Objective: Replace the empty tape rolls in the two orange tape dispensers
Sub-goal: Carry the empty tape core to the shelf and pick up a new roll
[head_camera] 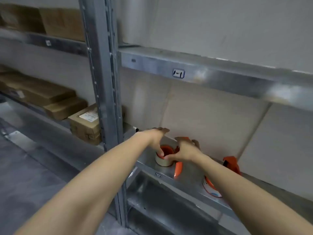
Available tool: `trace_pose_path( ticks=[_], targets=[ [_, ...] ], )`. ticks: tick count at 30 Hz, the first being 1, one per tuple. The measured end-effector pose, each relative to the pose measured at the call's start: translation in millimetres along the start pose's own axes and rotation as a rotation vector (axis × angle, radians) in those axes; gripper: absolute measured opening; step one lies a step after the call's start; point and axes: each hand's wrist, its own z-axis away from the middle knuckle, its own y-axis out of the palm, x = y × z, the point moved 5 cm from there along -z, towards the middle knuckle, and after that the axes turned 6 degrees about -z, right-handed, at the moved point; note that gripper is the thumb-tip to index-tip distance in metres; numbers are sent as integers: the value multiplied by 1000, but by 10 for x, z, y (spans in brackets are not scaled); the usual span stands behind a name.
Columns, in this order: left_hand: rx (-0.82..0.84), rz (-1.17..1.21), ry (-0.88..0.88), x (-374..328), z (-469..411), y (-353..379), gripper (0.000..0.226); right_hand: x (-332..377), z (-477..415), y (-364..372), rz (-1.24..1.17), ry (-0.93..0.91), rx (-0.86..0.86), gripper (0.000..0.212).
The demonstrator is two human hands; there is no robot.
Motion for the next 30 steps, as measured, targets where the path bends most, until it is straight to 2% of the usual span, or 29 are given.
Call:
trace_pose_path(
  ticks=[3,6,9,12,14,16,21,25,28,30],
  targets=[
    [63,50,-17,70,-205,262,116,-121,-133,126,69,54,7,71],
    [128,64,-62,175,-360,570,97,-222,-261,311,233,109,51,72],
    [77,150,-89,291,-442,725,83,-260,-355,431,328,132,93,64],
    [19,243,-73,340,-478,753,96,-277,-418,504,260,173,41,52],
    [-3,280,-62,361,-510,753,94,-283,-433,524,179,196,-38,45],
    [-24,305,-59,380,-525,747,88,-278,-430,523,119,209,-105,46],
    [-134,368,-55,406,-444,502,92,-233,-408,359,34,210,-170,63],
    [-213,364,-11,396,-223,12,77,28,-274,-39,-68,148,-186,58],
    [-238,415,13,380,-7,-371,80,256,-131,-404,-124,89,-212,68],
    [-266,447,43,302,111,-625,79,337,-8,-633,-196,51,-260,61]
  ],
)
